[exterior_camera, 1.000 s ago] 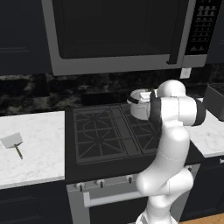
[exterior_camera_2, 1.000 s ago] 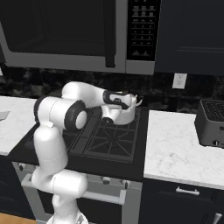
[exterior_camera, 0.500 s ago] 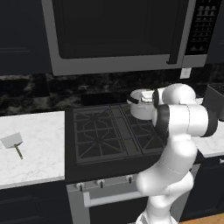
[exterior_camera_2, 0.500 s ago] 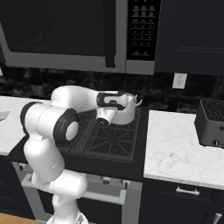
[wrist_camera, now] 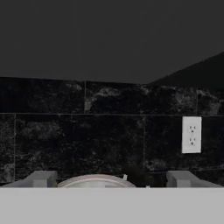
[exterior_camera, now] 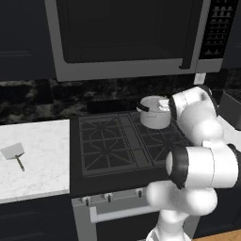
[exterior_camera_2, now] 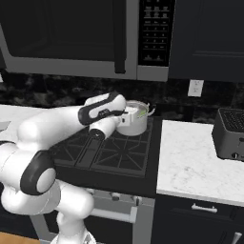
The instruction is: Put the corn and cucumber in the pot. Retrieve the spatula and lightly stir the vegetables in the pot.
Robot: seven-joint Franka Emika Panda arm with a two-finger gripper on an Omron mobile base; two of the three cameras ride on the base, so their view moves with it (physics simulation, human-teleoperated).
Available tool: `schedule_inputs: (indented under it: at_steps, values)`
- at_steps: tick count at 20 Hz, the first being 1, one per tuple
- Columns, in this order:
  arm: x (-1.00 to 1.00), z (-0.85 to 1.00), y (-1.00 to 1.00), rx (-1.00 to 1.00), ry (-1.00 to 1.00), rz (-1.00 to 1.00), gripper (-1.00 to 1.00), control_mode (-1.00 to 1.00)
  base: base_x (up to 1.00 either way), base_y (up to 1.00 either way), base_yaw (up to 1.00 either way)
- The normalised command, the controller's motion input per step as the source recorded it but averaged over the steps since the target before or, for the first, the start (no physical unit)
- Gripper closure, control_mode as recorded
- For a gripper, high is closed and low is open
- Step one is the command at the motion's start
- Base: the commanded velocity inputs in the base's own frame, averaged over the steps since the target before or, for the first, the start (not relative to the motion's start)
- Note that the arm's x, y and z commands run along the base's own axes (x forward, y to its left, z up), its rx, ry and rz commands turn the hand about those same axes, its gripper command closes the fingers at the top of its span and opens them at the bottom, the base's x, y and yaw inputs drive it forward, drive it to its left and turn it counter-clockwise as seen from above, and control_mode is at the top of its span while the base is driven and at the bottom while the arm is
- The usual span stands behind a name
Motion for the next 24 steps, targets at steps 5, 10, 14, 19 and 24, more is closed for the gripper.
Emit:
schedule_inputs:
  at_steps: [5, 10, 14, 19, 24]
  values:
    - [-1.0, 1.0, 0.0, 0.19, 0.27, 0.0, -1.0, -1.0, 0.0, 0.0, 0.0]
    - [-1.0, 1.0, 0.01, 0.22, 0.28, 0.0, -1.0, -1.0, 0.0, 0.0, 0.0]
    - [-0.95, 1.0, 0.0, 0.25, 0.3, 0.0, -1.0, -1.0, 0.0, 0.0, 0.0]
    - [-0.84, 1.0, 0.0, 0.26, 0.23, 0.0, -1.0, -1.0, 0.0, 0.0, 0.0]
    - [-0.72, 1.0, 0.01, 0.24, 0.08, 0.0, -1.0, -1.0, 0.0, 0.0, 0.0]
